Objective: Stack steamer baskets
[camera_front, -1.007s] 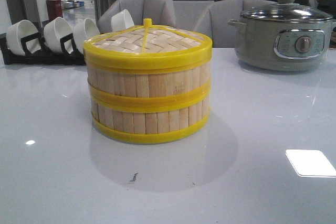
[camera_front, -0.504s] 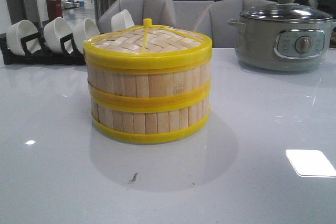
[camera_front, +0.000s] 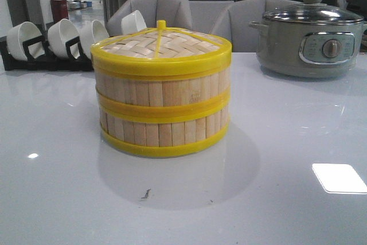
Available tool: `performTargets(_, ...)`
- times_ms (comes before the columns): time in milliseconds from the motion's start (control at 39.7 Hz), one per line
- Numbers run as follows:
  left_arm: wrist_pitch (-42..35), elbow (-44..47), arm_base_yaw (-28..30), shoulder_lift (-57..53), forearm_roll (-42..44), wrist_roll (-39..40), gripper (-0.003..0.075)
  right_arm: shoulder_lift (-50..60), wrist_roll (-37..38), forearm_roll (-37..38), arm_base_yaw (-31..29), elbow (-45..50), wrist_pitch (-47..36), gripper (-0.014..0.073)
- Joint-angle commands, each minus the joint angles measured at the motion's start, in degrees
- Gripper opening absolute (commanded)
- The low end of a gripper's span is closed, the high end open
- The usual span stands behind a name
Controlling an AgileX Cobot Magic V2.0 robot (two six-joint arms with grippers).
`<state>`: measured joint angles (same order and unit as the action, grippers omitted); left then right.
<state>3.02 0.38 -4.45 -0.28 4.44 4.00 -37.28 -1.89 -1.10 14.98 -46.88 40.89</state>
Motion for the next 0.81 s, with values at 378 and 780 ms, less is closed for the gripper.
performTargets(378, -4.3, 0.0, 0.1, -0.8, -0.1, 0.4, 0.0085, 1.9, -0.3, -2.2, -12.3, 2.6, -14.1, 0.0225)
performTargets(780, -4.3, 0.0, 0.1, -0.8, -0.1, 0.4, 0.0085, 15.8, -0.3, -2.2, -21.1, 23.9, -28.4, 0.0225)
